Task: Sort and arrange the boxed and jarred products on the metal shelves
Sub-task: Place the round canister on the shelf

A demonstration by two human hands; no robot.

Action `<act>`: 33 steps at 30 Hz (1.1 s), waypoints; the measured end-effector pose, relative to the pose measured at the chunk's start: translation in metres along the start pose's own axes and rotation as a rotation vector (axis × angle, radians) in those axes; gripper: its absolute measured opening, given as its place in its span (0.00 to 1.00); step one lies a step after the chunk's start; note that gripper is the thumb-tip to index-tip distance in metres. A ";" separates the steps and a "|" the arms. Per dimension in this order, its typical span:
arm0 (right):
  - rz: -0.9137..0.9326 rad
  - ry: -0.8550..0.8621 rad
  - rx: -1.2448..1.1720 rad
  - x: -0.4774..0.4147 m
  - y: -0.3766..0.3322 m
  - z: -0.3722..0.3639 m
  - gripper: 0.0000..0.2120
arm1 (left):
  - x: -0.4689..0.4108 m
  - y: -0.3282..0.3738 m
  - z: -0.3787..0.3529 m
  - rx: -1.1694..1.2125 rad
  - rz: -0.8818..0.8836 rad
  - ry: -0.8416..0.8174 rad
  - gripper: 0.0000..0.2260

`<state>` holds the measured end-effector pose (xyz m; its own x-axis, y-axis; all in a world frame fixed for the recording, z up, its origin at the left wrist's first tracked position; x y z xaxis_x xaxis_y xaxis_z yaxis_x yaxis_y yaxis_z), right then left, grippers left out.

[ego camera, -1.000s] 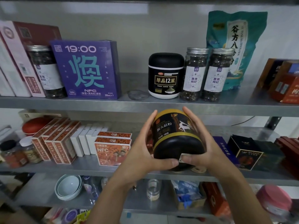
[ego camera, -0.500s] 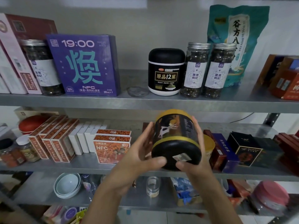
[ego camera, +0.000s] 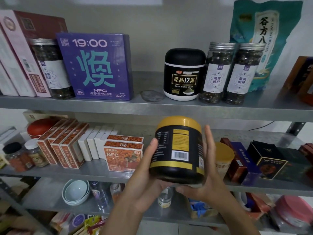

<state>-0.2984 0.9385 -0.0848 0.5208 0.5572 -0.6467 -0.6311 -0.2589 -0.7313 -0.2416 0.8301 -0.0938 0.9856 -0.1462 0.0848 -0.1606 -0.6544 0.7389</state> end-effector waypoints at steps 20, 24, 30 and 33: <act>0.059 -0.074 0.134 -0.023 -0.007 0.001 0.62 | -0.003 0.020 0.021 -0.086 0.008 0.196 0.25; -0.082 -0.102 -0.007 -0.020 0.008 -0.006 0.63 | -0.005 0.013 0.012 0.116 0.142 0.050 0.27; 0.061 -0.052 0.258 -0.028 -0.009 0.003 0.59 | -0.004 0.030 0.030 -0.155 -0.050 0.297 0.21; 0.185 -0.098 0.632 -0.034 -0.025 0.003 0.55 | 0.002 0.047 0.024 -0.527 -0.206 0.338 0.23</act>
<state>-0.3016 0.9283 -0.0440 0.3360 0.6247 -0.7049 -0.9361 0.1386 -0.3233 -0.2484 0.7814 -0.0748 0.9695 0.2404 0.0486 -0.0045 -0.1807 0.9835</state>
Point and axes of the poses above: each hand's wrist, its own x-axis away from the middle knuckle, its own z-axis out of the back of the hand, y = z × x, the point moved 6 cm from there along -x, towards the middle knuckle, and after that the axes turned 8 degrees about z, right-handed, at the moved point
